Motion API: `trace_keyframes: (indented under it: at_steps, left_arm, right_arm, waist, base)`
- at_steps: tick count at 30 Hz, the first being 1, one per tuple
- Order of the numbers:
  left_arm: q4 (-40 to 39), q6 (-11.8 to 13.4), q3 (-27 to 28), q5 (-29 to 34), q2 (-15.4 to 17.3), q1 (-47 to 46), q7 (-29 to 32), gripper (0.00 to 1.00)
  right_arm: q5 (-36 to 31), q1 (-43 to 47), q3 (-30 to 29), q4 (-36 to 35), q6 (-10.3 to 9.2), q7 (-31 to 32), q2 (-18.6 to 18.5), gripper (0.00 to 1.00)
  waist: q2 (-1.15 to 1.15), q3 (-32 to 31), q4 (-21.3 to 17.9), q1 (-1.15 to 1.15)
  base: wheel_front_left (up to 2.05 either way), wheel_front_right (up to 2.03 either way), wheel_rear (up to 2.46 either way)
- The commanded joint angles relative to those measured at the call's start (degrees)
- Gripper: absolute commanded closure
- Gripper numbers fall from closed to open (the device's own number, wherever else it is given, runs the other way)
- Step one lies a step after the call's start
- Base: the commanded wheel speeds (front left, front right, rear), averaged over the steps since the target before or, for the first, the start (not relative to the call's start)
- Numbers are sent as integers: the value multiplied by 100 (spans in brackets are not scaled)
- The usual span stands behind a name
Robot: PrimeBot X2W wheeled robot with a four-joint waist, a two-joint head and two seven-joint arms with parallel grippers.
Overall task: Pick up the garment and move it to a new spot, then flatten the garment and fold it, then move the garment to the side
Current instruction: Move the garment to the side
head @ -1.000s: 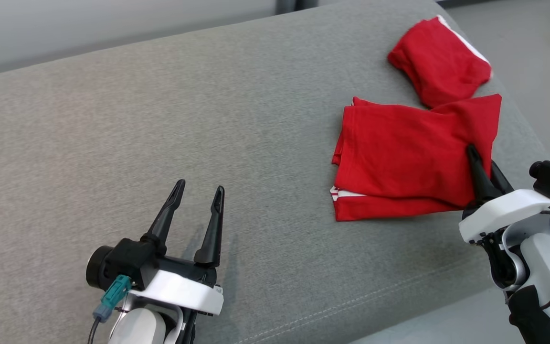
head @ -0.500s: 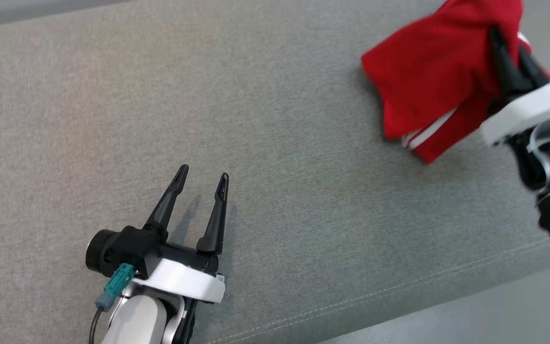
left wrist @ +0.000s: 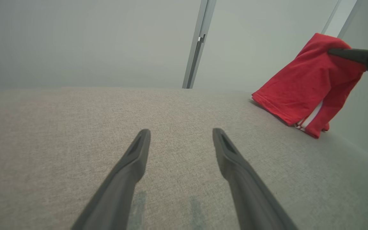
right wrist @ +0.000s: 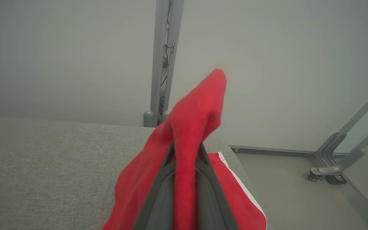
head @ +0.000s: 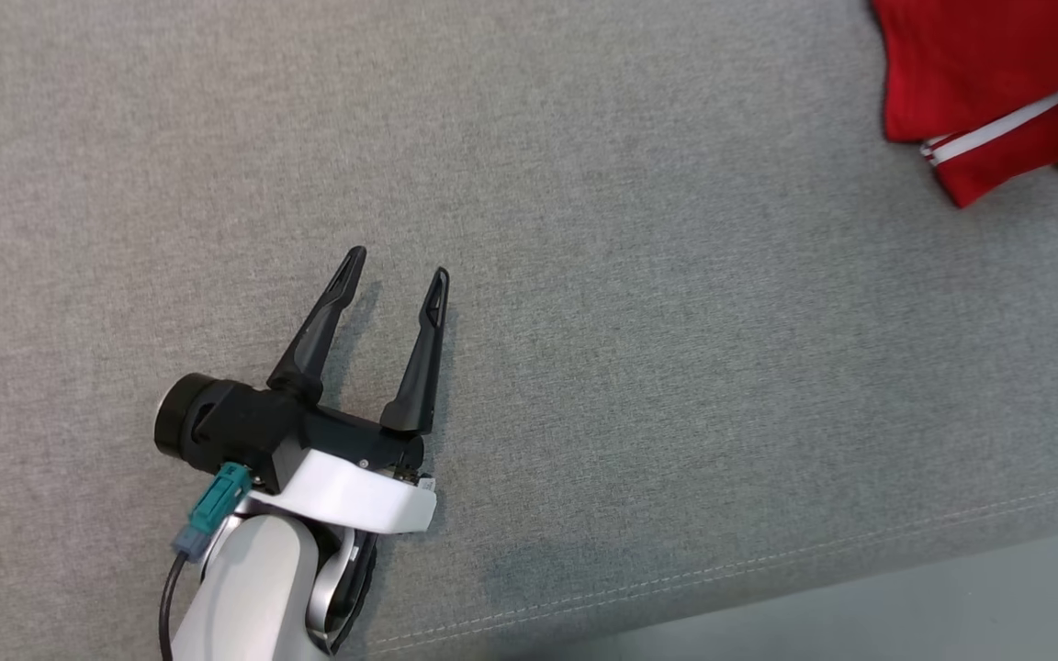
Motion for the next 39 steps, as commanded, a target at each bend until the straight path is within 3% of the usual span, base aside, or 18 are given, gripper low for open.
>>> trace_keyframes:
  at_steps: [1,8,9,10,11,16,20,29,39]
  left_arm:
    - [-176,-33,160,119,23,-166,-33,0]
    - [-204,-68,111,219,79,-318,-33,0]
    - [-207,-69,101,230,81,-341,-33,0]
    - [-206,-70,92,237,83,-361,-33,0]
    - [-207,-71,81,241,83,-379,-33,0]
    - [-208,-79,27,220,79,-439,-33,0]
    - [-209,-41,59,40,63,-438,-33,0]
    - [-198,212,226,-249,36,-277,-33,0]
    - [7,406,416,-352,24,-61,-33,0]
  right_arm:
    - [-29,-44,43,-20,0,-43,-178,100]
    - [-274,-507,194,712,0,-103,-304,98]
    - [-339,-572,201,855,0,-112,-294,73]
    - [-403,-627,210,997,0,-118,-273,16]
    - [-456,-684,207,1128,0,-128,-254,0]
    - [-946,-1004,116,1766,0,-219,-262,0]
    - [-1509,-1212,-167,1776,0,-264,-271,0]
    - [-2210,-111,-1377,160,0,-269,548,0]
    - [-2416,1883,-2098,-1794,0,-269,1381,0]
  waist:
    - [0,131,31,0]
    - [0,498,-7,0]
    - [0,527,-11,0]
    - [0,542,-16,0]
    - [0,559,-20,0]
    - [0,573,-35,0]
    - [0,439,-21,0]
    - [0,-224,150,0]
    - [0,-1035,555,0]
  base:
    - [0,0,0]
    - [0,0,0]
    - [0,0,0]
    - [0,0,0]
    - [0,0,0]
    - [0,0,0]
    - [0,0,0]
    - [0,0,0]
    - [0,0,0]
